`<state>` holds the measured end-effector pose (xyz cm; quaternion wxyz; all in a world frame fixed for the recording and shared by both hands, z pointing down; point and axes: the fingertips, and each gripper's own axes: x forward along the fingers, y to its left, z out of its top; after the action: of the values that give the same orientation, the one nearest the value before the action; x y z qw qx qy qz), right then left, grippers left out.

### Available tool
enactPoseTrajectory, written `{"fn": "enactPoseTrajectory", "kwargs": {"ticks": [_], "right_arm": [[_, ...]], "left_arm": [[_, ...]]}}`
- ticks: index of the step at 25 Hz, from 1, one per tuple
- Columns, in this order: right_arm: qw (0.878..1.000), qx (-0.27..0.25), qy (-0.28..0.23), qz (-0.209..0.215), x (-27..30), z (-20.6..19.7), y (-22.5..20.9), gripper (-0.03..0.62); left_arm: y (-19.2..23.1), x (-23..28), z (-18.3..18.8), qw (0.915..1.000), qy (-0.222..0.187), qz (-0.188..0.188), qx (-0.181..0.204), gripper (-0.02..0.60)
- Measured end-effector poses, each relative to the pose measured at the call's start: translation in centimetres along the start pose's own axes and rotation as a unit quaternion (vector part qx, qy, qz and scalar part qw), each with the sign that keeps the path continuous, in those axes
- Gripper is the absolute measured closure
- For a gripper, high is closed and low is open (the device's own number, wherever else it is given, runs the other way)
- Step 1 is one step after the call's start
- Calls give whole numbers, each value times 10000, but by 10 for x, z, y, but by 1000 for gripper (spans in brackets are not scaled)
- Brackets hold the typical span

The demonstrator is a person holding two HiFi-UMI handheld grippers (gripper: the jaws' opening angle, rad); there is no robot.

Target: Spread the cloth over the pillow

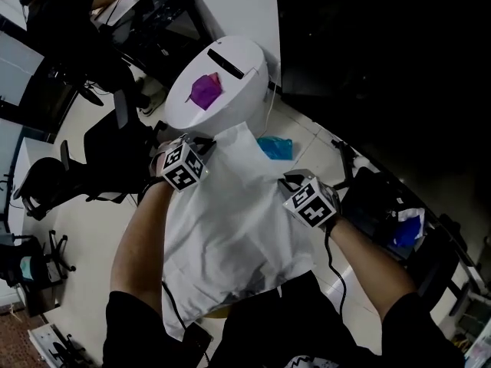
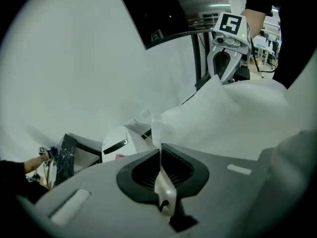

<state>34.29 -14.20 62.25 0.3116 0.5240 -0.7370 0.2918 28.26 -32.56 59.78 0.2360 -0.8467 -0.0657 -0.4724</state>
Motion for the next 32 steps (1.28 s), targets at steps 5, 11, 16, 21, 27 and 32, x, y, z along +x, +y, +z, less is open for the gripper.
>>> {"fn": "enactPoseTrajectory", "kwargs": {"ticks": [5, 11, 16, 21, 27, 32], "right_arm": [[9992, -10, 341, 221, 34, -13, 0, 556], [9973, 19, 525, 519, 62, -30, 11, 556], [9962, 173, 448, 729, 70, -33, 16, 551], [9964, 559, 1, 631, 52, -34, 5, 509], [9896, 1164, -496, 683, -16, -56, -8, 482], [9871, 1266, -483, 851, -70, -109, 12, 480]], "left_arm": [[-8, 33, -25, 9991, 273, -336, 16, 578], [-39, 67, -52, 9948, 556, -858, 1, 578], [-58, 79, -59, 9918, 640, -1102, 0, 578], [-60, 77, -61, 9916, 640, -1125, 25, 578], [-57, 73, -62, 9925, 680, -1016, 66, 578], [-56, 73, -59, 9928, 768, -902, 146, 578]]}}
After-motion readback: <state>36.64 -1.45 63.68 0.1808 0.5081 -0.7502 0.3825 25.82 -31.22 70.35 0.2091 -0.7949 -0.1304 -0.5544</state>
